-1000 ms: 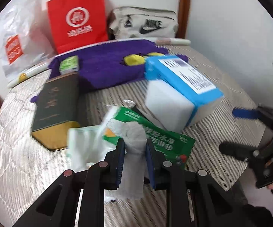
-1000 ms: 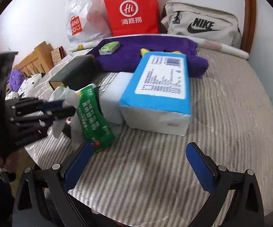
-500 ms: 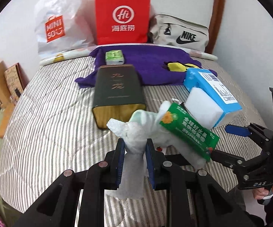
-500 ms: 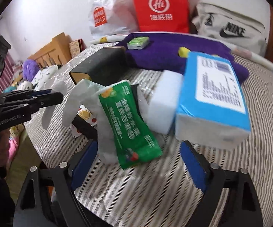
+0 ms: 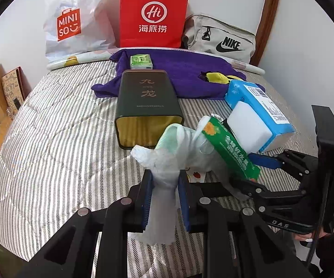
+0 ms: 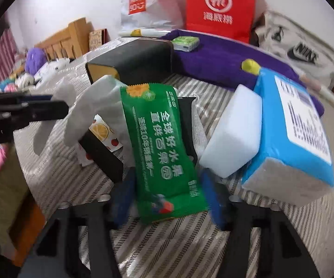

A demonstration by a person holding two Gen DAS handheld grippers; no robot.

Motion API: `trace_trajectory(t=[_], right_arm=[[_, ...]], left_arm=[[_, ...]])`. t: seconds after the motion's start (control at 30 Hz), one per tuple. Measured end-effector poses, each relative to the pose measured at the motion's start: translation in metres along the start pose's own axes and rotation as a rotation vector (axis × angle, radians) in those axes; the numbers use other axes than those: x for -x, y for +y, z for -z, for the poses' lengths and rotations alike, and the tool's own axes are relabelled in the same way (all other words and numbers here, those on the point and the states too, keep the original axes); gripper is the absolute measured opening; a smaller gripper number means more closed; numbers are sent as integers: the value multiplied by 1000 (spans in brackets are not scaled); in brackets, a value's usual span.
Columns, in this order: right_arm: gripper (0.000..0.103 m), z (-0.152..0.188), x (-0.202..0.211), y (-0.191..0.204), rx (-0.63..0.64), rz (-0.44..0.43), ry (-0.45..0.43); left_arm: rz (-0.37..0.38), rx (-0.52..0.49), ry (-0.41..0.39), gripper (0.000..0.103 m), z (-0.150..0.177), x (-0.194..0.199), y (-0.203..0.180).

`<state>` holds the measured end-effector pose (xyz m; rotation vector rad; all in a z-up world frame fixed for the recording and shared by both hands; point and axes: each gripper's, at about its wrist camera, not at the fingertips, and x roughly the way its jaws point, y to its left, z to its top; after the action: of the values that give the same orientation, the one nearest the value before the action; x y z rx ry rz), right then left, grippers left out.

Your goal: Organize soft objects

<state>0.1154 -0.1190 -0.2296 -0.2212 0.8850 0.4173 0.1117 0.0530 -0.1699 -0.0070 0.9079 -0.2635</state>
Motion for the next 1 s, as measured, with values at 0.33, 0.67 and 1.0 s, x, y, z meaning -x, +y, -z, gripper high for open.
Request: trace_trajectory(t=[0.33,0.67,1.0], right_arm=[[46,-4,33,-15,-73,-109,-46],[46,22,77,-39,-73,-70,-47],[46,66,76,-74,-105,46,36]], left_arm=[[3,30,2,21,2,-3,6],[-30,83,-20,21,2,9,17],[-43,107,-48,21,-14,21,18]])
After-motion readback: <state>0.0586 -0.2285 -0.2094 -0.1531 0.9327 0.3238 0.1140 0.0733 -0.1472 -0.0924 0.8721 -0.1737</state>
